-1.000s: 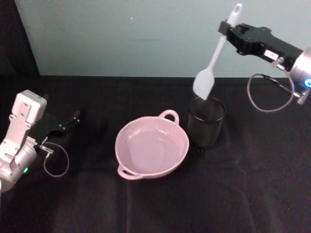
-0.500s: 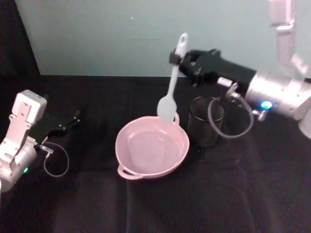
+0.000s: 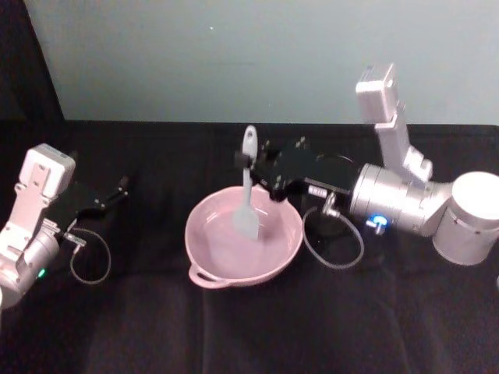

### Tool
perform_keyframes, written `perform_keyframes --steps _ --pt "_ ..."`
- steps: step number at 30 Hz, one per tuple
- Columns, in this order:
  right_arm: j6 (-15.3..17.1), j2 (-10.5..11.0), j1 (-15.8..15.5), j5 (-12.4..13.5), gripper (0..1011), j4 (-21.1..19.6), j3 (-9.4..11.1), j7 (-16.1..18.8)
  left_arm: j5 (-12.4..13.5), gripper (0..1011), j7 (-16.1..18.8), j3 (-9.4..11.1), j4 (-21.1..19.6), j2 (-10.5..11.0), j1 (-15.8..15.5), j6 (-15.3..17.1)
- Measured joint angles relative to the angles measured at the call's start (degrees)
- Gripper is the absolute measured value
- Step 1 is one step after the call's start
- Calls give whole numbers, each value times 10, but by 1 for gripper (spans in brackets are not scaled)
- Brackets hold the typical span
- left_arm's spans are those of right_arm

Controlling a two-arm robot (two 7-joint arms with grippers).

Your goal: Use the one hand to pick up the spoon and stir the clear water in the bowl.

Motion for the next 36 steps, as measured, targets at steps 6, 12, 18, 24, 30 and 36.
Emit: perform_keyframes --steps 6,12,18,24,30,36 --pt "-23 -4 -8 -20 113 12 -9 22 0 1011 0 0 0 0 0 0" --pt "-27 -7 -17 -26 113 16 -15 49 0 1011 0 0 0 0 0 0" --pt "-29 -16 -23 -30 113 18 -16 60 0 1011 0 0 0 0 0 0" --pt "-21 -40 -20 -33 113 35 -13 60 0 1011 0 0 0 0 0 0" --pt "-29 -69 -15 -34 113 61 -7 53 0 1011 0 0 0 0 0 0" --pt "-47 -103 -7 -36 113 100 5 40 0 1011 0 0 0 0 0 0"
